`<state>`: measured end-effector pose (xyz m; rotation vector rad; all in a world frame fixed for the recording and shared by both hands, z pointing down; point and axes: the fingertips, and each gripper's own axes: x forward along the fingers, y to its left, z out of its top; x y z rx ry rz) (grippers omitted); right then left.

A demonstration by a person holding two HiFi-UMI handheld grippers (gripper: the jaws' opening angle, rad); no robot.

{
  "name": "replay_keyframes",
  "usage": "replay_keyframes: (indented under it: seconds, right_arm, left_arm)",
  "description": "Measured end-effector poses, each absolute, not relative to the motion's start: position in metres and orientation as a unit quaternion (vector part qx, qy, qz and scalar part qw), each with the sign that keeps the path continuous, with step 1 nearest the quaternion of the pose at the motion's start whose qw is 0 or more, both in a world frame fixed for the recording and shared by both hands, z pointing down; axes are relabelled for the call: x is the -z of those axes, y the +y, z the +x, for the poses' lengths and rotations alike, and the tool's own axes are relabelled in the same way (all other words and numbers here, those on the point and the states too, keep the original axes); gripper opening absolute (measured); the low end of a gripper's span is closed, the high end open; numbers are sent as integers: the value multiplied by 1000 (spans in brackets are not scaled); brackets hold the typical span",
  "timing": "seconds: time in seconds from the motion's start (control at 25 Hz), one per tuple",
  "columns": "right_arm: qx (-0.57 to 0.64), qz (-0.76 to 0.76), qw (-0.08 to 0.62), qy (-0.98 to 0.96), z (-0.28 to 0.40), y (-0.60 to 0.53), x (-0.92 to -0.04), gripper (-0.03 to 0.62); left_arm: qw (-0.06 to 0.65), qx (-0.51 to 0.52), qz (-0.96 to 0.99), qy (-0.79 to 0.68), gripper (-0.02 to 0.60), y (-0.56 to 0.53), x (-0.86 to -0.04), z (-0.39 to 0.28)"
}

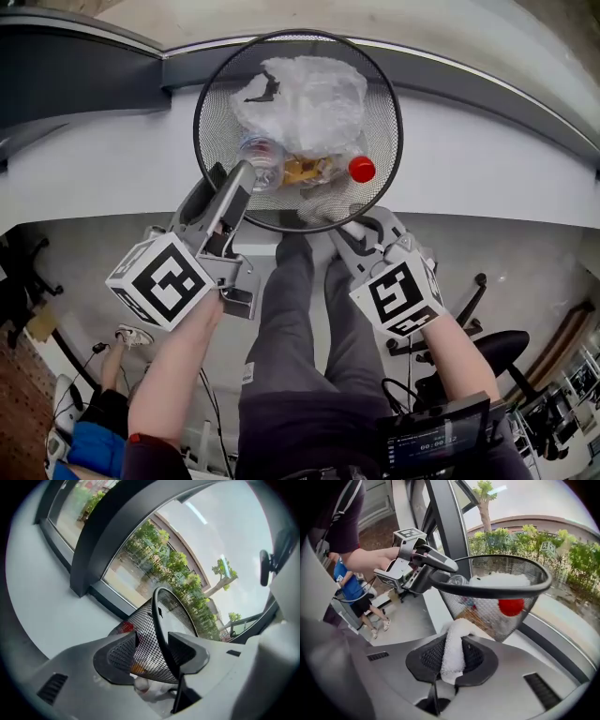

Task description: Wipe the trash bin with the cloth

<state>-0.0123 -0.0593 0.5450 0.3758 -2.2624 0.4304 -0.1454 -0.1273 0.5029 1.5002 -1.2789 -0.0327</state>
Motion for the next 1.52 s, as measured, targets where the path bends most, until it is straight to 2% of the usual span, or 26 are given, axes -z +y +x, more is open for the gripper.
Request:
replay_keyframes:
  seconds: [0.2, 0.44, 0.6, 0.76, 0.84, 0.88, 0.96, 1.08, 1.2, 1.44, 1.52]
  right_arm:
    - [-169, 102, 363, -911, -53, -43, -531, 44]
    - [-160, 101, 364, -912, -46, -46, -530, 44]
    - [-156, 123, 375, -905, -21, -60, -530, 44]
    - [-161, 171, 394, -889, 12, -81, -536, 44]
    - [-168, 206, 393, -880, 25, -99, -541, 44]
    - [-170, 222, 390, -877, 28, -110, -543, 44]
    - [-179, 246, 389, -870, 29, -123, -547, 44]
    - [-204, 258, 388, -861, 31, -120, -553, 44]
    - [-238, 262, 366, -861, 25, -102, -555, 44]
    - [-265, 195, 343, -880, -26, -61, -544, 46]
    - [-265, 189, 336, -884, -35, -61, -540, 45]
  left_arm:
    - [557, 25, 620, -553, 216, -120, -499, -134]
    - [555, 28, 633, -539, 245, -119, -502, -140]
    - [493, 42, 659, -566, 258, -136, -482, -181]
    - [431, -18, 713, -552, 258, -175, -474, -186]
    - [418, -90, 728, -535, 257, -189, -491, -179]
    - [419, -120, 732, -523, 246, -192, -500, -175]
    - [441, -122, 733, -503, 178, -193, -509, -165]
    - [502, -36, 681, -531, 156, -187, -516, -167]
    - [544, 23, 619, -566, 150, -168, -519, -172]
    - [562, 1, 548, -620, 155, -119, -522, -164]
    - [558, -7, 542, -628, 182, -107, -520, -170]
